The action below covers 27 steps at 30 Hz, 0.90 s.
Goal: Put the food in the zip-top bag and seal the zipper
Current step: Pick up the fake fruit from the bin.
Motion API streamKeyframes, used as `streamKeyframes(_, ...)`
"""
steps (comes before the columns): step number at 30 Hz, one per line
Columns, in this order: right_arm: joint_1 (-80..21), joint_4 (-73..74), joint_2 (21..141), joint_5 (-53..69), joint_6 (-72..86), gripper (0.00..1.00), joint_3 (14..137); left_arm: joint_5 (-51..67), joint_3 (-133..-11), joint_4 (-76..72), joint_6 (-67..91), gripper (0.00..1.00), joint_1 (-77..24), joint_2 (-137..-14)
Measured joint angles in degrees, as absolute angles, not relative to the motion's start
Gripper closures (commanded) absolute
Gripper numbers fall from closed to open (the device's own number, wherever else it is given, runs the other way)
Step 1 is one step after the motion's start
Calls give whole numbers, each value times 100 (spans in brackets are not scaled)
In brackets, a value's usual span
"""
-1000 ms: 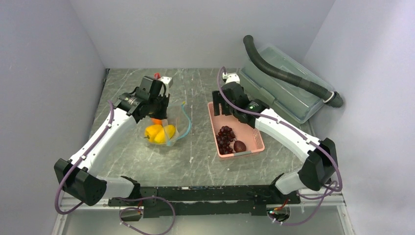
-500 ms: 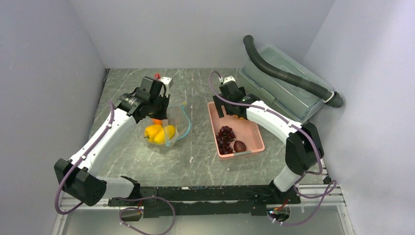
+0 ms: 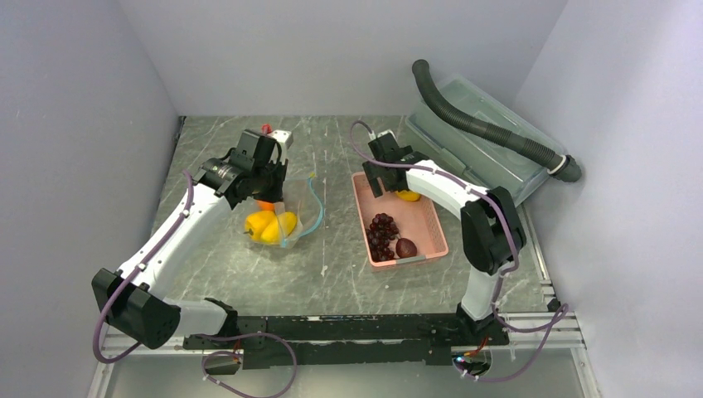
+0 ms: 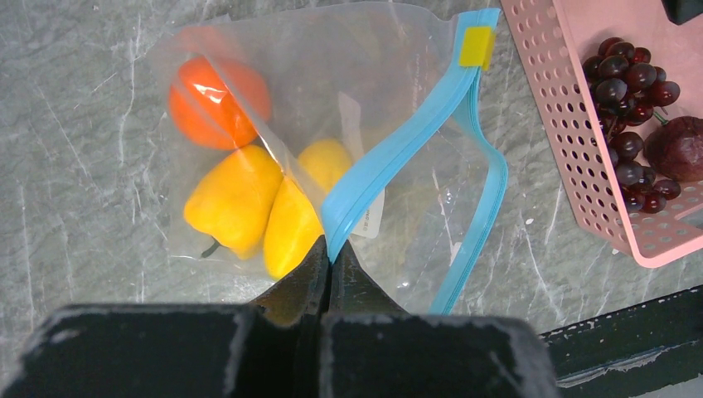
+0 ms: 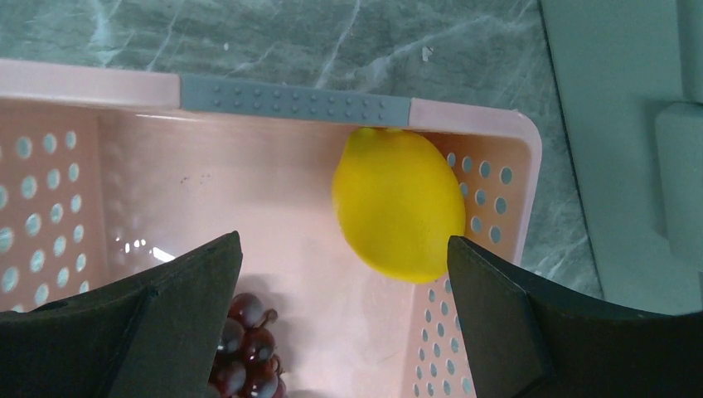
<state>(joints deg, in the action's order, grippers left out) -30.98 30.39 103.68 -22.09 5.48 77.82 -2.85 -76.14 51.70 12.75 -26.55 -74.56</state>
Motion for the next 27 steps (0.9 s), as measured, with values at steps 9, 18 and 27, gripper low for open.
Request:
streamKeyframes(9,-3002,3039,10921,-2464,423,1,8023,-285,-7612,5170,1275,100,-2655,-7456)
streamKeyframes(18,-2862,3039,11242,-2547,399,1,8169,-287,-7612,5170,1273,100,-2655,-7456)
streamKeyframes(27,-2860,3044,11246,-2532,434,4,8169,-287,-7612,5170,1275,100,-2655,-7456)
